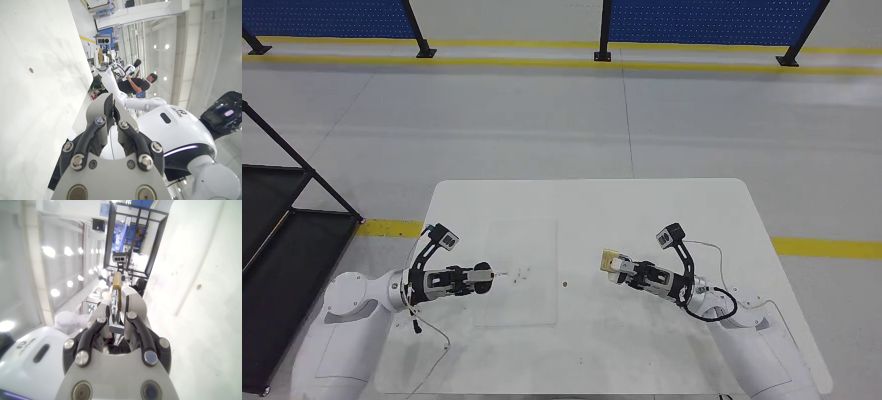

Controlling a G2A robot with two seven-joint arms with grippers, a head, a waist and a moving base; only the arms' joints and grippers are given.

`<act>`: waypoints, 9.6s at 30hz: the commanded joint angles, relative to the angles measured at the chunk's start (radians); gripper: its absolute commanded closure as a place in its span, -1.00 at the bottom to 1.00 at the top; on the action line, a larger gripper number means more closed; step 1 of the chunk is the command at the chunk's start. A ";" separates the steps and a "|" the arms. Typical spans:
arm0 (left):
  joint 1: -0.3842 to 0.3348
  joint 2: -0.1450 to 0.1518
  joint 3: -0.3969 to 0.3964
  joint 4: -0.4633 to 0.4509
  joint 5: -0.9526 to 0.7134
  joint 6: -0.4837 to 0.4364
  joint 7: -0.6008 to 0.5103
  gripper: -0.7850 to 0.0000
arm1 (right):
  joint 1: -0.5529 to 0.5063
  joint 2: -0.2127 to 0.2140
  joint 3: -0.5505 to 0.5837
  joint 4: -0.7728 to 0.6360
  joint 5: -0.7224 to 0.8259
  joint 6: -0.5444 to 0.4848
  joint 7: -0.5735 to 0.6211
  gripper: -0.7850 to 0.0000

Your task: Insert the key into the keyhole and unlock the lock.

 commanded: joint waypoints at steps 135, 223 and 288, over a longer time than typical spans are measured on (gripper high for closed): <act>-0.229 0.011 0.454 0.059 0.131 -0.267 0.292 1.00 | 0.023 -0.016 -0.113 -0.084 -0.041 0.065 -0.009 1.00; -0.064 0.059 0.418 -0.024 3.230 0.494 2.392 1.00 | 0.023 -0.016 -0.113 -0.084 -0.041 0.065 -0.009 1.00; -0.143 0.103 0.438 0.026 3.184 0.755 2.799 1.00 | 0.017 0.001 -0.111 -0.134 -0.147 0.114 0.013 1.00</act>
